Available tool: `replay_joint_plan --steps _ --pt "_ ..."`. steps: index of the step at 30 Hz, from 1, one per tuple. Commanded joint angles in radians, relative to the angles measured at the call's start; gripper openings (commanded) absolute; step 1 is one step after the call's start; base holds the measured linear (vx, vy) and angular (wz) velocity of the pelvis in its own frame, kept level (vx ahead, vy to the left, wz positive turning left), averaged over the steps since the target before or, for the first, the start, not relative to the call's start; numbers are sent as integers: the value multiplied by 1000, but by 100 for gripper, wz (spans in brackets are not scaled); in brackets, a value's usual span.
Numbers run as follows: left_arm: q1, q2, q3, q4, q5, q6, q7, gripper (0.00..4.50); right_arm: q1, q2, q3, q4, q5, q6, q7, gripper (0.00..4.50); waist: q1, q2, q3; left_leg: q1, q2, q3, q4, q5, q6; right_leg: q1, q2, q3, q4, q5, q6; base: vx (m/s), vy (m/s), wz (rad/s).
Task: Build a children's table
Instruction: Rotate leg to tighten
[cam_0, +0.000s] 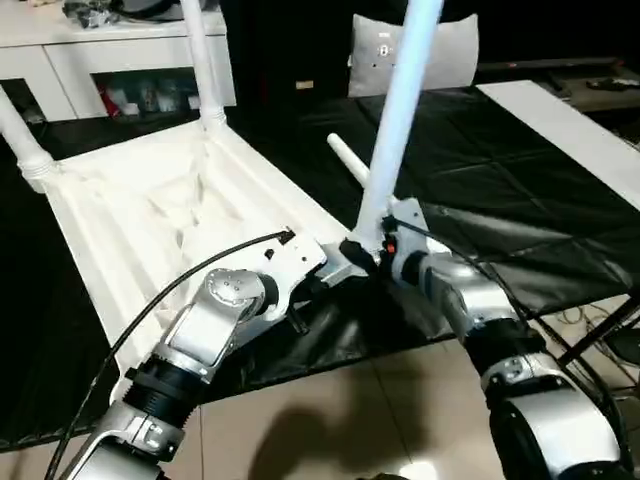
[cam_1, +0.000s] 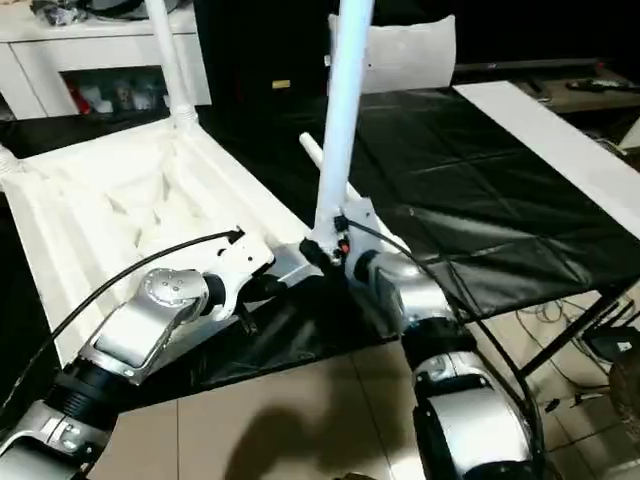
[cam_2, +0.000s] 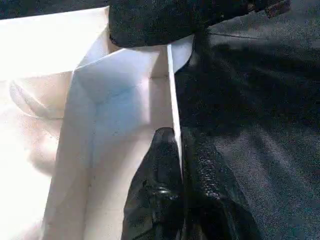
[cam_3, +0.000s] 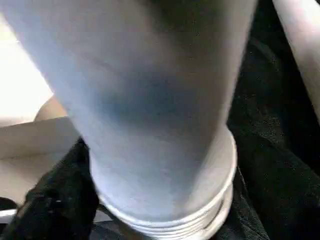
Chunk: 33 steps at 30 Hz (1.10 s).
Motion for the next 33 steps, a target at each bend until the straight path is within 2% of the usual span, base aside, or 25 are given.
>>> replay_joint_plan --steps 1,2,6,8,10,12,17,22,24,31,33 --pt "-12 26 -9 -16 1 -56 -34 0 52 -23 14 12 -16 17 26 447 5 14 -50 -25 35 6 -80 -123 54 64 -74 70 -85 -280 -177 0 0 0" --pt "-11 31 -11 -14 0 -63 -41 0 59 -26 14 1 -13 15 37 447 8 10 -50 -23 35 9 -79 -108 63 65 -73 71 -84 -254 -182 0 0 0" --pt "-7 60 -14 11 -9 -107 -85 0 110 -67 21 -77 -4 -23 120 447 24 12 -53 -22 37 12 -75 -53 88 67 -74 73 -76 -203 -191 0 0 0" --pt "-10 70 -17 22 -11 -128 -100 0 124 -81 22 -100 0 -41 150 447 24 11 -53 -24 37 13 -75 -43 88 68 -72 72 -73 -182 -202 0 0 0" --pt "-9 100 -30 39 -19 -182 -159 0 159 -126 28 -180 28 -66 261 447 28 18 -53 -22 36 14 -73 -45 93 70 -72 73 -71 -169 -202 0 0 0" --pt "-7 128 -47 54 -24 -244 -216 0 176 -167 41 -234 32 -87 336 447 29 11 -54 -24 34 15 -71 -33 115 73 -69 74 -67 -144 -203 0 0 0" --pt "-12 146 -57 83 -28 -307 -266 0 179 -211 57 -266 27 -116 405 447 29 10 -53 -21 35 19 -71 -45 106 69 -71 75 -73 -199 -201 0 0 0" --pt "-23 179 -75 118 -29 -384 -338 0 185 -267 93 -308 28 -137 537 447 37 9 -56 -18 37 20 -68 -12 125 68 -69 77 -64 -143 -214 0 0 0" --pt "-27 190 -82 128 -33 -409 -365 0 183 -276 100 -312 30 -143 567 447 46 5 -57 -18 37 22 -65 7 135 68 -71 78 -60 -126 -220 0 0 0" --pt "-26 219 -102 122 -35 -458 -453 0 168 -288 124 -299 45 -145 671 447 54 7 -59 -17 40 22 -64 11 132 68 -71 78 -55 -121 -228 0 0 0" --pt "-27 221 -105 122 -37 -464 -465 0 164 -284 127 -294 47 -143 683 421 56 7 -59 -17 40 22 -63 18 130 69 -71 78 -53 -110 -232 0 0 0"
